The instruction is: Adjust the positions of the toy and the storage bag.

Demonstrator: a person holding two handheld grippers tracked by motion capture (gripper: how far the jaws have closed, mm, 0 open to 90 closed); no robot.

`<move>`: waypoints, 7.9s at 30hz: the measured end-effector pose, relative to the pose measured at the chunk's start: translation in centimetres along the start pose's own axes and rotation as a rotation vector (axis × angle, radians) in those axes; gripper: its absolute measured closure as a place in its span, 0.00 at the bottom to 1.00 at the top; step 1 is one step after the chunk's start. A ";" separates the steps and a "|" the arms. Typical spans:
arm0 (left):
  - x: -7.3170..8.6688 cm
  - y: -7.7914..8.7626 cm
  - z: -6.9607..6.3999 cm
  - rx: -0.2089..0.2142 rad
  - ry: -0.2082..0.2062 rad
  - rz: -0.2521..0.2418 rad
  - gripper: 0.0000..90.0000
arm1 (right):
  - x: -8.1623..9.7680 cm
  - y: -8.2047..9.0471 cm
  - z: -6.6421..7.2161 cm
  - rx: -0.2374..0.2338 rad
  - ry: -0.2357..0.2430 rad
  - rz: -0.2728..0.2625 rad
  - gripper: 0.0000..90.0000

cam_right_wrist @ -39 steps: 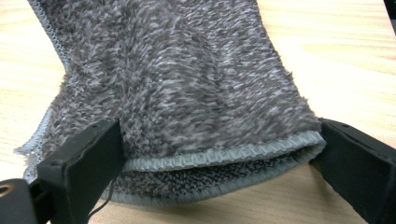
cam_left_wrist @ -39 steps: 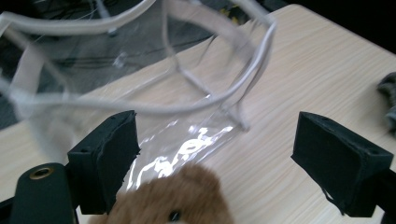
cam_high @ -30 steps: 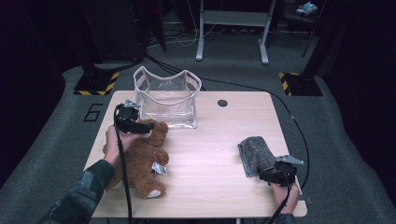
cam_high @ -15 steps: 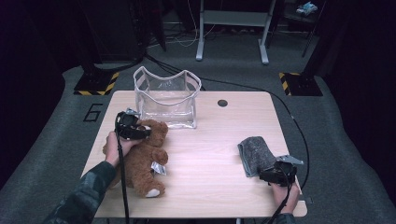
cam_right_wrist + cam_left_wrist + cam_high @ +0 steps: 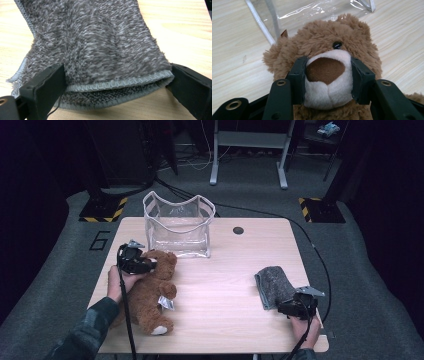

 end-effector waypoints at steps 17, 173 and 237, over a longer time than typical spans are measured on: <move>-0.1 1.2 0.7 0.026 0.058 0.014 0.42 | 0.0 0.0 0.0 0.001 -0.001 0.000 0.03; -16.3 -2.9 -3.4 0.202 0.102 -0.125 0.65 | -24.2 -1.5 9.4 -0.279 0.138 -0.085 0.12; -17.0 -1.6 -1.3 0.224 0.149 -0.150 0.37 | -27.0 -1.5 10.9 -0.290 0.165 -0.033 0.56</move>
Point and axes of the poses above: each handheld gripper's, and its own axes: y roughly backward along the jaws, x roughly out of its underside, z roughly to its left, the point moved 4 cm from there along -y, roughly forward along the jaws, and after that the axes turned 1 degree about -z, right-handed, at the moved point
